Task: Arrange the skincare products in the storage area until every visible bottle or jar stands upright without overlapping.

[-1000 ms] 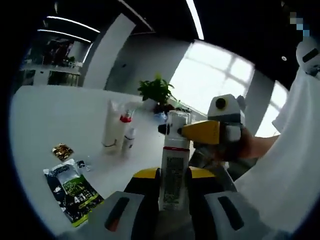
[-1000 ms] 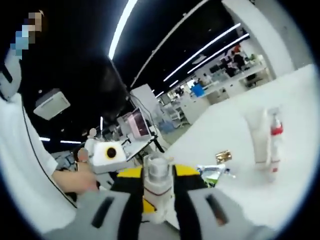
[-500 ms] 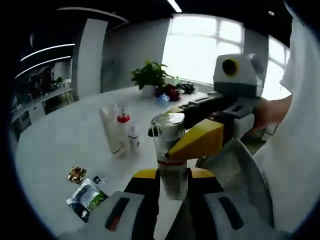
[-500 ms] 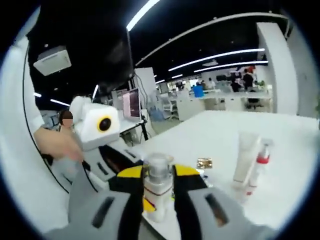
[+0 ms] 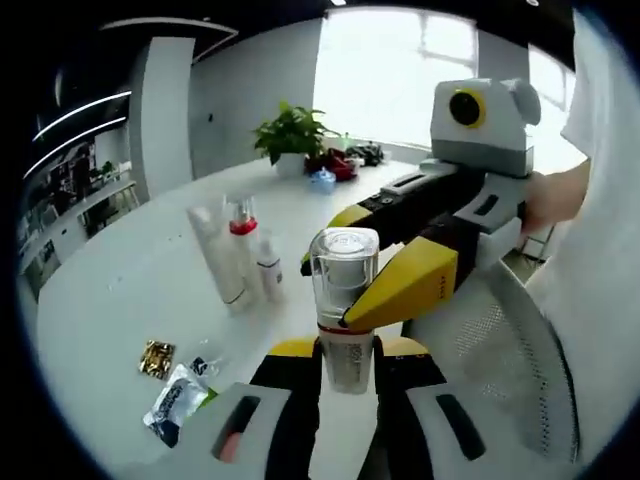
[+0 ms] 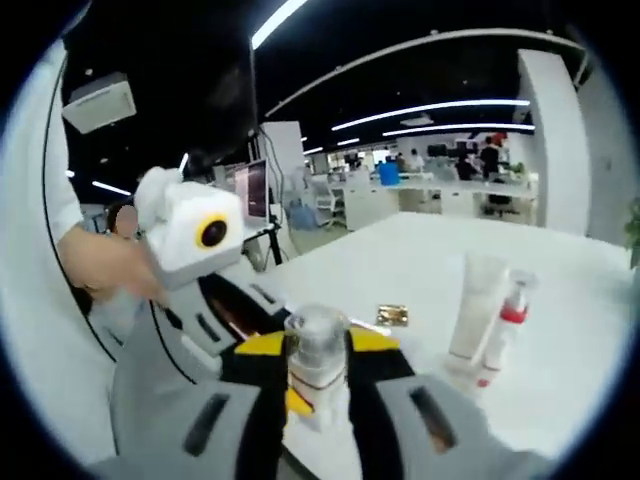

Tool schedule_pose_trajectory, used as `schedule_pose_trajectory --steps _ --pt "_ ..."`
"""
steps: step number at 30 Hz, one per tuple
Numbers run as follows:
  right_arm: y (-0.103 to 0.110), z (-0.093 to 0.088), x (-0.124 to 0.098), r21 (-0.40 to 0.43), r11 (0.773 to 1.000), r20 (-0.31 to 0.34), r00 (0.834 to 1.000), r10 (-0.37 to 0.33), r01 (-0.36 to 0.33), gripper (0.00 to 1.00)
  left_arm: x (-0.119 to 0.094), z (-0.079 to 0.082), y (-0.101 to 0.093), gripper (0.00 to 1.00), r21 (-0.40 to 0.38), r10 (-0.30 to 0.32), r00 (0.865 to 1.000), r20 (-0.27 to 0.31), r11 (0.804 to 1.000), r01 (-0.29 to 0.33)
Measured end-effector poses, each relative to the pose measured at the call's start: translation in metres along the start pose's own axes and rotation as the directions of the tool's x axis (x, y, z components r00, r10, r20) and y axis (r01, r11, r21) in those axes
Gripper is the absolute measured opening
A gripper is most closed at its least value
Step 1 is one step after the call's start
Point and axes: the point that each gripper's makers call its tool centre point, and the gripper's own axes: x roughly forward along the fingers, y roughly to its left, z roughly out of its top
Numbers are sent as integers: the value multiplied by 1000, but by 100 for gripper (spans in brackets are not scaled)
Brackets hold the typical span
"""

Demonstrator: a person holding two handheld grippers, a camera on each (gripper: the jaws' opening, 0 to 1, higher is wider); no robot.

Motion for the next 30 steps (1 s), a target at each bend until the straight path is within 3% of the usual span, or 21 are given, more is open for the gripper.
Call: schedule_pose_trajectory --steps 16,25,30 --pt "-43 -60 28 17 994 -146 984 -104 108 21 54 -44 33 17 48 -17 995 -103 999 22" --pt "-48 -77 36 3 991 -192 972 -133 136 22 66 -59 41 17 65 -29 993 -117 997 36" --pt "-51 -78 40 3 989 -190 971 -143 146 22 68 -59 44 17 58 -34 994 -106 997 41"
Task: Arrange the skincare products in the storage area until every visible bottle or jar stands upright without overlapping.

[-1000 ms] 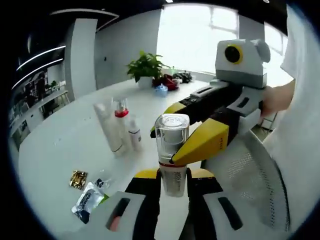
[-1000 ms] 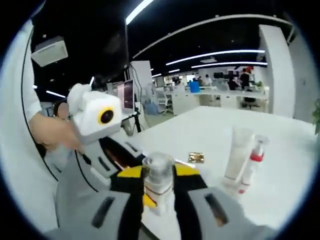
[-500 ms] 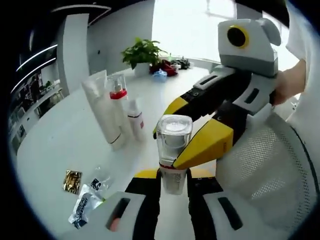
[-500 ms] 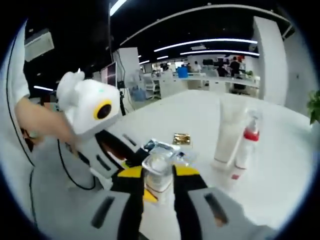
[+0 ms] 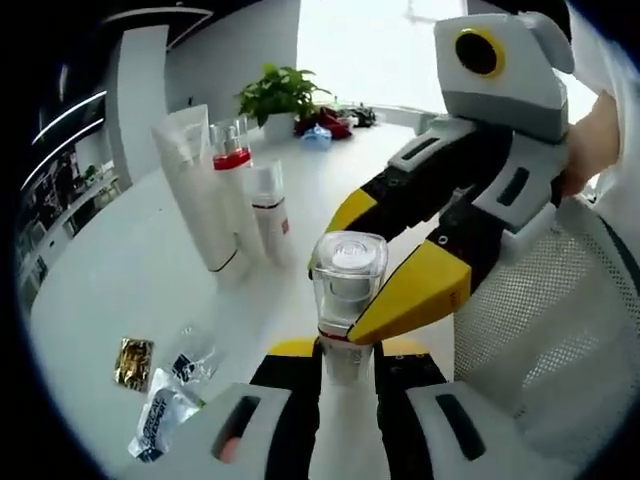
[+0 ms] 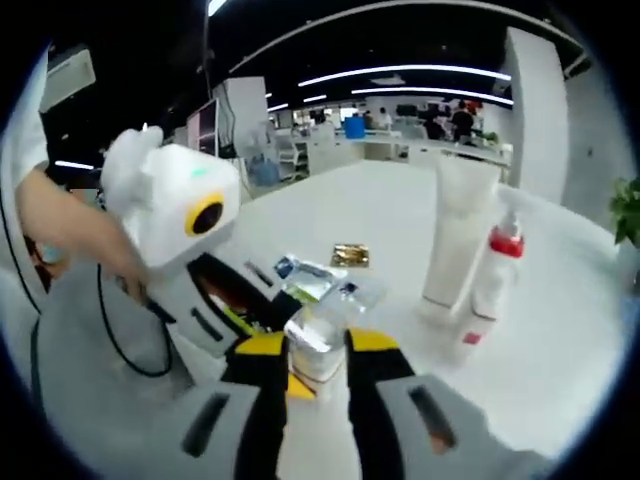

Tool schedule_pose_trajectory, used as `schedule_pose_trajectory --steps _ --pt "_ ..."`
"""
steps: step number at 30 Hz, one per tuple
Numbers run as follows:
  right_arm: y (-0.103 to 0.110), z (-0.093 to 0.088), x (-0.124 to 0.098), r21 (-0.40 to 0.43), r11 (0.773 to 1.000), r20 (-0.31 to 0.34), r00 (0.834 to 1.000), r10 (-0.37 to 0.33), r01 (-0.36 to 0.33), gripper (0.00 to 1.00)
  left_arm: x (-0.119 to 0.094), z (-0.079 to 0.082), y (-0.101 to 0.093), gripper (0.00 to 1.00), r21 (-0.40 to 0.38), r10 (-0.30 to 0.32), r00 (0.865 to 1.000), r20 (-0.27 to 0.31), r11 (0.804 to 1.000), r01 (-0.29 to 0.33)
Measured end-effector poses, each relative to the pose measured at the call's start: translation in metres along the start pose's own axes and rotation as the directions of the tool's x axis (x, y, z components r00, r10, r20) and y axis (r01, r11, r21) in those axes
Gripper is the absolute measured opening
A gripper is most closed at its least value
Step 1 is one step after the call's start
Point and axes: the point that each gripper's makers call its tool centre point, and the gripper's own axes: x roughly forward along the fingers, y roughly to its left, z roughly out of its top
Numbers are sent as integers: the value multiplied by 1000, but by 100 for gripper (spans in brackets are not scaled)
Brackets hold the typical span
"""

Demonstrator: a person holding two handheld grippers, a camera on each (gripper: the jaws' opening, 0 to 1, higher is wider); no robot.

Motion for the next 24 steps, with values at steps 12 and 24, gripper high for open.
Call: schedule_pose_trajectory --steps 12,24 --pt "-11 0 -3 1 1000 10 999 -30 30 31 7 4 4 16 35 -23 1000 21 999 22" --pt "-66 -10 -44 80 984 6 987 -163 162 48 24 19 22 16 66 -49 998 32 997 47"
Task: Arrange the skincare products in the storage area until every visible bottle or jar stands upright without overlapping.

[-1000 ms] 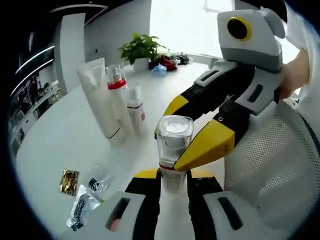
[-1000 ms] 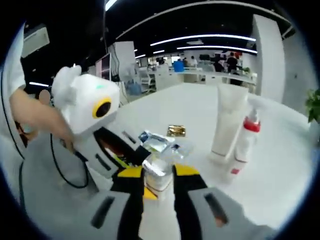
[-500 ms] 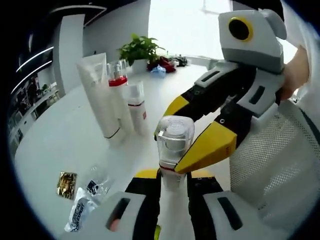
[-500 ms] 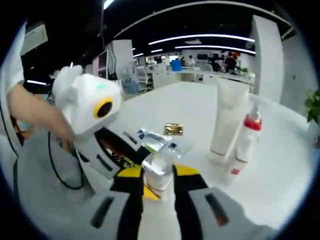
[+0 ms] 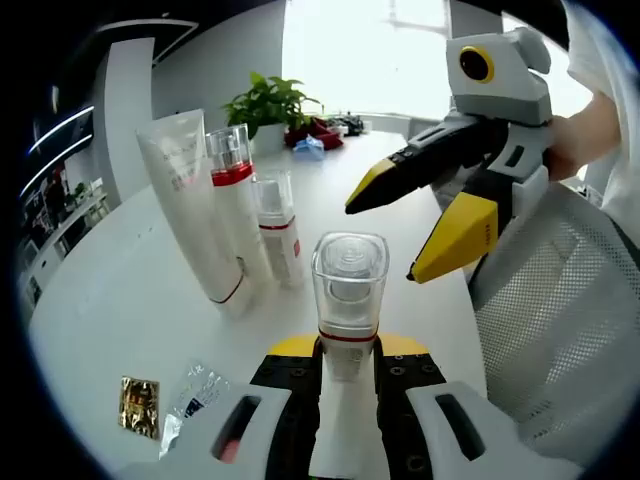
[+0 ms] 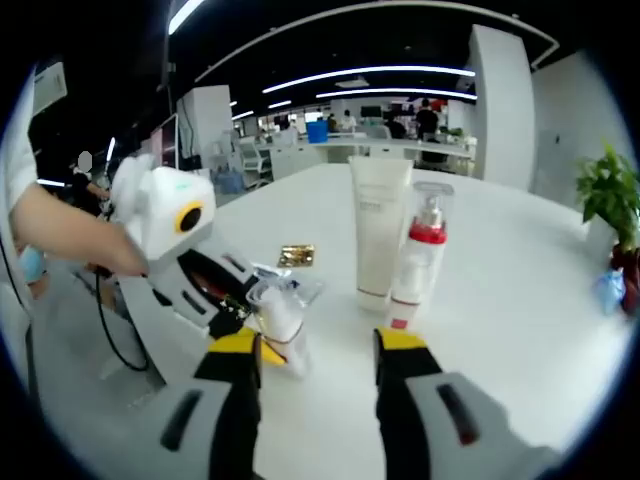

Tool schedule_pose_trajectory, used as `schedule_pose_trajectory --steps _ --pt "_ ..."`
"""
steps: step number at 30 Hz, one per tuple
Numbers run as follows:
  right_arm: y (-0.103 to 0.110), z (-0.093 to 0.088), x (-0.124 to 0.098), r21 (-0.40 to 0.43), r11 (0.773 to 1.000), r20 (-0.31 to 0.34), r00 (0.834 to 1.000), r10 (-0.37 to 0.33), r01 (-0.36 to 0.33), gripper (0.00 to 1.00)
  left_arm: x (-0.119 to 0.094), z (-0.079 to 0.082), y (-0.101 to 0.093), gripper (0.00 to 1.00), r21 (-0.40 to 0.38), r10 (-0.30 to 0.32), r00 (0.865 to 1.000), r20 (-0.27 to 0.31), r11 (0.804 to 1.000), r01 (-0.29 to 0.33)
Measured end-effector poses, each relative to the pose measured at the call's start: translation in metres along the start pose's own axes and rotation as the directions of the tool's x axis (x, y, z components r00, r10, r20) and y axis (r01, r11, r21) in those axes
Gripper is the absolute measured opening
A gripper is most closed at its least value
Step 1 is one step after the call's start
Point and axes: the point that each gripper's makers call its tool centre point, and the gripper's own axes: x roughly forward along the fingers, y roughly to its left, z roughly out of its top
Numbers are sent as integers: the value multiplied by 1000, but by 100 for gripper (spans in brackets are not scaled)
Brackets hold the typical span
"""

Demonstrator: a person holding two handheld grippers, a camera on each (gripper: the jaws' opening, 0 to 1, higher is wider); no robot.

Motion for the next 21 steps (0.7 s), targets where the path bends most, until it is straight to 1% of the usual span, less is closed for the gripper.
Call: schedule_pose_trajectory --steps 2,5,7,14,16,21 --pt "-7 0 -4 7 1000 5 1000 -18 18 53 4 4 5 16 4 -3 1000 4 1000 3" --pt "-18 -3 -12 19 999 5 999 -41 41 58 10 9 17 16 10 -9 1000 11 1000 9" --pt "-23 -6 -15 26 998 2 999 -54 53 61 13 12 21 16 11 -13 1000 13 1000 13" --pt "-29 -16 -24 49 996 -8 997 -71 72 73 24 22 37 16 12 -18 1000 22 1000 18" --pt "-30 -18 -26 64 995 -10 997 -74 75 74 26 24 41 16 10 -16 1000 25 1000 16" --pt "-30 -25 -29 89 992 -20 996 -88 89 75 32 30 49 16 -1 -12 999 34 1000 12"
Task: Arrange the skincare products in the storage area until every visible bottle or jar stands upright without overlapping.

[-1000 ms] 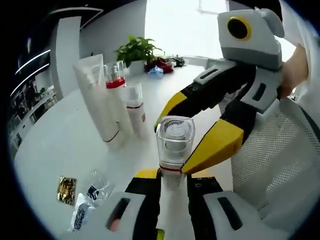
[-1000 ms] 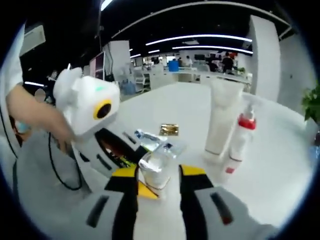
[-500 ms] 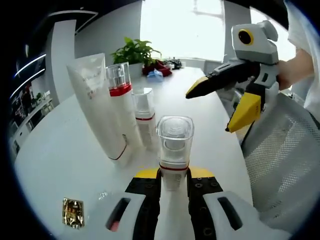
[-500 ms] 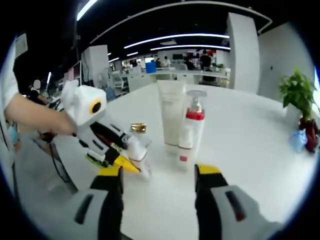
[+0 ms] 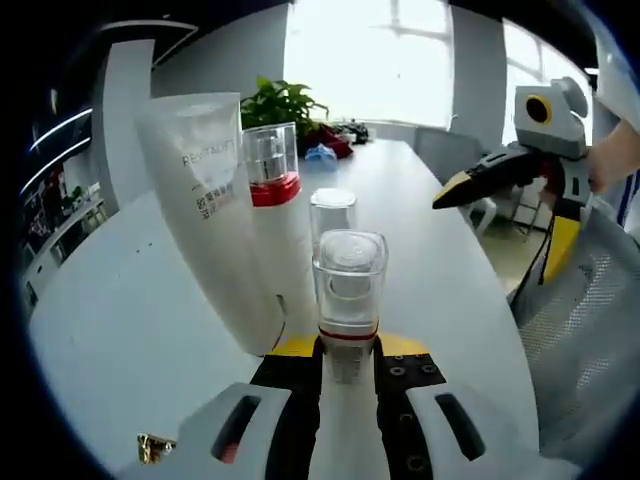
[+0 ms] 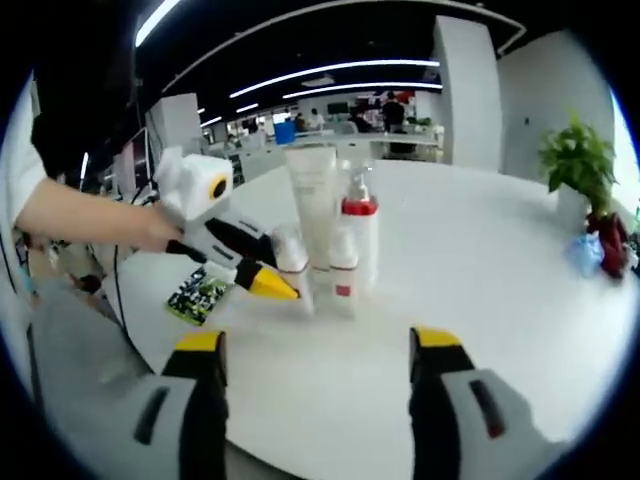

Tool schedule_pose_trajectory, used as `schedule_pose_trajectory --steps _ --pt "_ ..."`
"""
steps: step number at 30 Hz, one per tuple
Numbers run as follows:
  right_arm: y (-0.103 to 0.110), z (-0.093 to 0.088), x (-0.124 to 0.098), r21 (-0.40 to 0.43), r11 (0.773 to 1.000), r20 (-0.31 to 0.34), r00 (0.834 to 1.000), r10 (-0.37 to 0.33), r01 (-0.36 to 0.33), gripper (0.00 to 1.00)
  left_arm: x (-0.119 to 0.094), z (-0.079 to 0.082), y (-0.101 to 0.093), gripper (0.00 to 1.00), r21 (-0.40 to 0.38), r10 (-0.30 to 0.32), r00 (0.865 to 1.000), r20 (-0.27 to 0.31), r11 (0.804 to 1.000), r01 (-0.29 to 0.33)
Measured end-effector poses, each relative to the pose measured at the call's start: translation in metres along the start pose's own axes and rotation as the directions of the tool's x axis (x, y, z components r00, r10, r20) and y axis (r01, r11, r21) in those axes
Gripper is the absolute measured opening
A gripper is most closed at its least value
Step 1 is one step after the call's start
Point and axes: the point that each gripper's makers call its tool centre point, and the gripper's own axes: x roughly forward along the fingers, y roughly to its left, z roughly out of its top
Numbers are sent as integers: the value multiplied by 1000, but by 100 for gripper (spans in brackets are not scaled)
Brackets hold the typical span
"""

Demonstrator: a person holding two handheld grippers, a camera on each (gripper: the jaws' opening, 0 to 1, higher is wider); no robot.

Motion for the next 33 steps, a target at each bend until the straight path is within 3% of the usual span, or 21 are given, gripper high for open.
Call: schedule_pose_trajectory --steps 22,33 --pt "0 -6 0 16 1000 -12 1000 -10 10 75 16 9 7 17 17 -10 1000 5 1000 10" --pt "1 -7 1 14 1000 -18 1000 -11 11 77 18 -2 7 18 24 -17 999 -37 1000 18"
